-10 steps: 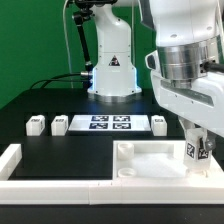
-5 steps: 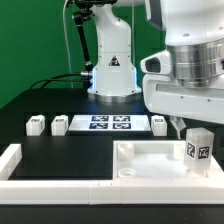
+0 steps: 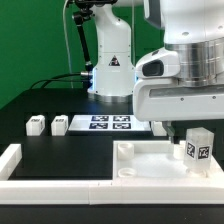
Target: Assemble square table
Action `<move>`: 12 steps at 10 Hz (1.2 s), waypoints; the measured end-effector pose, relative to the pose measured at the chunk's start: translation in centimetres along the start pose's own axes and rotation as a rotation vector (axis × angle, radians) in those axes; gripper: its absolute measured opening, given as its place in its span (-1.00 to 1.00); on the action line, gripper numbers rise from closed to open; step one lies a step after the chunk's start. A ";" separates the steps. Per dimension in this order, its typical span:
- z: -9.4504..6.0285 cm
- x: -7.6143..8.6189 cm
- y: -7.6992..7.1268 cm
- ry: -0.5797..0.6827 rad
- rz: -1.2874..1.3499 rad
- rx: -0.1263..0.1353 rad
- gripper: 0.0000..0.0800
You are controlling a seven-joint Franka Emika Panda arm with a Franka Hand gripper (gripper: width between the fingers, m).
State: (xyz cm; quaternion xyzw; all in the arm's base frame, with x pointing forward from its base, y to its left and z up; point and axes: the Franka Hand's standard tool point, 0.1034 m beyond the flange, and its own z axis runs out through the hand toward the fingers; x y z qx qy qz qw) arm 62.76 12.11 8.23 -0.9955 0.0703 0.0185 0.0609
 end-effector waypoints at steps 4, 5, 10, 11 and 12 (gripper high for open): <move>0.3 0.4 0.1 0.051 -0.285 -0.019 0.56; 0.3 0.4 0.1 0.050 -0.285 -0.019 0.56; 0.4 0.4 0.2 0.047 0.045 0.002 -0.26; 0.4 0.4 0.2 0.047 0.112 0.004 -0.26; 0.4 0.4 0.2 0.047 0.172 0.009 -0.26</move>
Offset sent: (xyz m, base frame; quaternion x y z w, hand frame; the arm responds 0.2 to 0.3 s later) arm 0.0000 0.0000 0.0000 0.0000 0.0000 0.0000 1.0000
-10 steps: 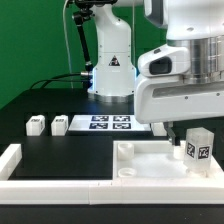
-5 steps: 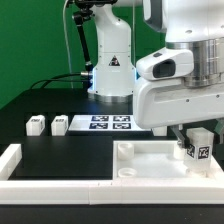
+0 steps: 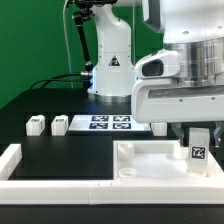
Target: Assemble square table
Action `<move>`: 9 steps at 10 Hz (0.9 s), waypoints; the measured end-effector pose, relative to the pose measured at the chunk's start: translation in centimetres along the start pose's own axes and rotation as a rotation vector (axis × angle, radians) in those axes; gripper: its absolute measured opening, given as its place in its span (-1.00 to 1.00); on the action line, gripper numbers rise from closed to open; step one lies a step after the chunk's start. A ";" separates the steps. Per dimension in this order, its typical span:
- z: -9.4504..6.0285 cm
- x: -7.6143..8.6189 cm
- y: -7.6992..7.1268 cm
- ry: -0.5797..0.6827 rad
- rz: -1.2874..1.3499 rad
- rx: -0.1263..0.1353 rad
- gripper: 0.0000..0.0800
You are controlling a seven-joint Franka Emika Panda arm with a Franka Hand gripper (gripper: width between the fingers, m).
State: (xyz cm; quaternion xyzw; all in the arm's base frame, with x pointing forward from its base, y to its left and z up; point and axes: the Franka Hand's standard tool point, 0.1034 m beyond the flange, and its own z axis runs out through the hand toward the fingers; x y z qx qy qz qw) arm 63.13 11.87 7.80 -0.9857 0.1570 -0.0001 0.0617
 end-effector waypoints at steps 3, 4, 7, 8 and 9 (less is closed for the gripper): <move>0.2 0.1 0.4 -0.001 0.664 0.043 -0.26; 0.2 0.2 0.5 -0.013 0.796 0.056 -0.26; 0.3 0.2 0.5 -0.027 0.954 0.064 -0.26; 0.3 0.1 0.5 -0.027 0.947 0.064 -0.26; 0.3 0.2 0.6 -0.017 0.831 0.058 0.16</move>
Offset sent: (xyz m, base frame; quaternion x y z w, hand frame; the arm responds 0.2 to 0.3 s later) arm 0.0057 0.0076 -0.0029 0.0487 -0.0217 0.3428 0.9379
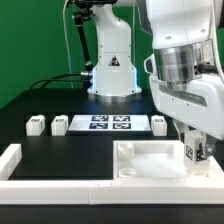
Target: Assemble square table
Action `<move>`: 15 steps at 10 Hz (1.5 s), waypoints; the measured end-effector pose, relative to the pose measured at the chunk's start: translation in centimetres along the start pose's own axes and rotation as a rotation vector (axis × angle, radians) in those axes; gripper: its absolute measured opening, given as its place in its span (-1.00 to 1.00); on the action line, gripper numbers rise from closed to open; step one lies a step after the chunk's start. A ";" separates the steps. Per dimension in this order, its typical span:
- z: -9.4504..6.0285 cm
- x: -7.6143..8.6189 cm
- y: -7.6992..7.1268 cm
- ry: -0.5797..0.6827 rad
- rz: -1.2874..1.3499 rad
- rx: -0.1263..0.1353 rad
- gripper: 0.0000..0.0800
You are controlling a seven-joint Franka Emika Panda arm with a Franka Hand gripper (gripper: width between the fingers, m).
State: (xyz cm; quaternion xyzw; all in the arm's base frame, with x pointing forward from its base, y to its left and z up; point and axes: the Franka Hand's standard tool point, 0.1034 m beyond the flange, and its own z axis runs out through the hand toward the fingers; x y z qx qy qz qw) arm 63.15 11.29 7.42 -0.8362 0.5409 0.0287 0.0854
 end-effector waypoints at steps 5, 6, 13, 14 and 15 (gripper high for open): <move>-0.3 -0.2 -0.2 -0.002 -0.668 -0.027 0.62; -0.3 -0.2 -0.2 -0.003 -0.741 -0.028 0.62; -0.3 -0.1 -0.3 0.013 -1.030 -0.048 -0.28; -0.3 0.0 -0.2 0.015 -0.958 -0.048 -0.28; -0.3 0.0 -0.2 0.015 -0.907 -0.047 -0.28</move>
Offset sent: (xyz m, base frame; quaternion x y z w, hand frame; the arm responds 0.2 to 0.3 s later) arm 0.0000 0.0000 0.0000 0.0000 0.0000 -0.1296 0.9916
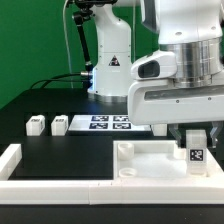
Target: Assemble square table
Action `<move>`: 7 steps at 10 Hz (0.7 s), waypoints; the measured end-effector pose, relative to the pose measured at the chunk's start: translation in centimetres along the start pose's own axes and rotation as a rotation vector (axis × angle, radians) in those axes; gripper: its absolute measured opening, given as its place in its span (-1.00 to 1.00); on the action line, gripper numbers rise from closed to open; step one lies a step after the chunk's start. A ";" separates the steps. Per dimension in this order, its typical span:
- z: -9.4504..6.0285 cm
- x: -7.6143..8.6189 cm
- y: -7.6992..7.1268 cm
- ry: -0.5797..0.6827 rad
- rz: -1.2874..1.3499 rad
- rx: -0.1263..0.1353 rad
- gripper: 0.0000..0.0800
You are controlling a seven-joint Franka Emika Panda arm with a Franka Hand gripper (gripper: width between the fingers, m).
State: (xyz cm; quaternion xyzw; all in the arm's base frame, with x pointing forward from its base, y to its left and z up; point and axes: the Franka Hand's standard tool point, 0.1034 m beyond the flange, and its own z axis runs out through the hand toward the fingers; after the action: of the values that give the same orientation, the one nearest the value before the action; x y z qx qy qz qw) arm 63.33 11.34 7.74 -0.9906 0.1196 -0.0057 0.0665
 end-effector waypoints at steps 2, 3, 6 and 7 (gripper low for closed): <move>0.0 0.0 0.1 -0.001 0.183 0.003 -0.28; 0.0 0.0 0.2 0.000 0.378 0.000 -0.28; 0.2 -0.3 0.0 0.010 0.890 -0.017 -0.27; 0.2 -0.3 0.1 0.003 0.985 -0.007 -0.27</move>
Offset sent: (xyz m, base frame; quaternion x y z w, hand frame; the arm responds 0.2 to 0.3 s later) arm -0.0046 0.0058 0.0036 -0.0328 0.0120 0.4461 0.8943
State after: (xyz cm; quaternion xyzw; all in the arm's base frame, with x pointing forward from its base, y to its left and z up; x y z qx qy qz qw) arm 63.06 11.35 7.51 -0.8164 0.5741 0.0254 0.0578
